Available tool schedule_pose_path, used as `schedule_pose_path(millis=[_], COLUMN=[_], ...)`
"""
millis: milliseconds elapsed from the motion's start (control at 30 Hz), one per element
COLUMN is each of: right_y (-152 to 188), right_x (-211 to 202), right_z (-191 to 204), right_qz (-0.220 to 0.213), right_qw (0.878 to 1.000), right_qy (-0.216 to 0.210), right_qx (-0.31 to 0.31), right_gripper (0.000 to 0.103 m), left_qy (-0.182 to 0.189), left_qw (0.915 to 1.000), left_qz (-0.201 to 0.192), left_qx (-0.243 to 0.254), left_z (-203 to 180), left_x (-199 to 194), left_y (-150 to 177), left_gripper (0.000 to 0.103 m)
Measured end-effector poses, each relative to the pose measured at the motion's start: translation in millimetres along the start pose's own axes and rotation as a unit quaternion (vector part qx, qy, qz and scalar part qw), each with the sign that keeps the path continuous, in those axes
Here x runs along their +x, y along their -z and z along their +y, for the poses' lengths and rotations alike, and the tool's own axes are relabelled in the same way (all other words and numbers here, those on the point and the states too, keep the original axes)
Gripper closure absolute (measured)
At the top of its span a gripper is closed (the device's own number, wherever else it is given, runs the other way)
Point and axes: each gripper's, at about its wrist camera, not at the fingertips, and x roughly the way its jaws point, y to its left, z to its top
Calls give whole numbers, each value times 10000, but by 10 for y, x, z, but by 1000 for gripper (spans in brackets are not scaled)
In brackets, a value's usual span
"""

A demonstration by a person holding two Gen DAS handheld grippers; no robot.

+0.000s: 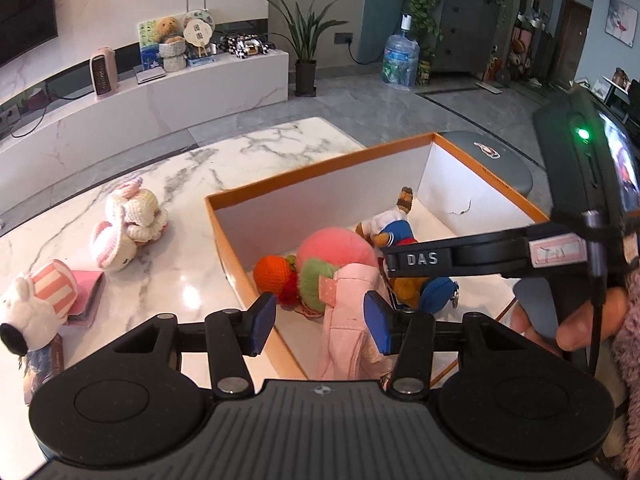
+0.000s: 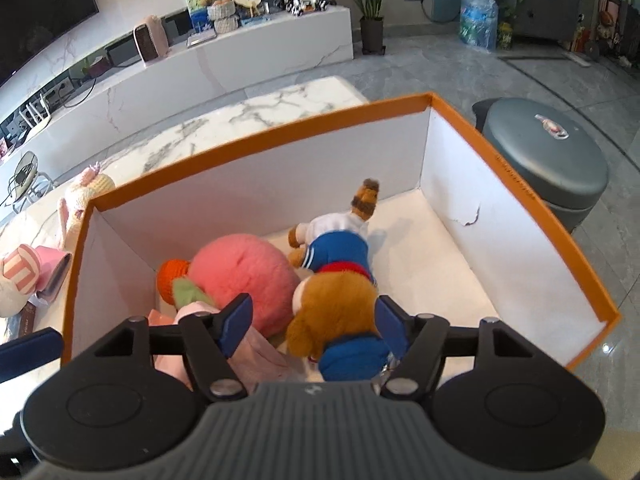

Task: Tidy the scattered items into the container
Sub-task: 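Open both grippers to drop the bear and purse into the box, then withdraw both grippers from the box back over the table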

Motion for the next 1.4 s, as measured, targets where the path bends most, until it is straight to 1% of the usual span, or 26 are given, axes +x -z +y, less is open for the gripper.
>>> schedule_pose_path(millis=[167, 267, 367, 567, 767, 900, 967, 1200, 1400], right_y=[83, 169, 270, 404, 562, 691, 761, 981, 1140], right_x=[-216, -381, -523, -810, -1060, -1177, -1224, -1298, -1300], right_z=[53, 152, 265, 511, 905, 1186, 1322, 1723, 2016], right_qz=[-377, -659, -814, -949, -1096, -1120, -1133, -1097, -1072], right_qw=[9990, 9963, 9937, 9923, 9889, 9863, 9846, 9784, 9717], right_qy=[227, 465, 612, 524, 351, 188, 171, 82, 89], right_qx=[-80, -284, -476, -591, -937, -1197, -1324, -1752, -2103], right_gripper=[33, 33, 33, 33, 33, 33, 33, 32, 32], left_qy=[-65, -159, -261, -416, -728, -829, -920, -1038, -1025], left_qw=[9998, 9995, 9987, 9962, 9915, 9881, 9863, 9813, 9764], left_qz=[-136, -204, -304, -565, -783, -864, -905, -903, -875], left_qx=[-111, -188, -320, -523, -744, -964, -1030, -1348, -1685], left_z=[74, 126, 191, 336, 533, 682, 758, 1035, 1302], left_x=[-168, -281, -405, -689, -949, -1077, -1133, -1241, -1273], left_y=[41, 68, 95, 193, 324, 418, 468, 676, 837], left_gripper=[46, 46, 46, 46, 45, 46, 45, 45, 45])
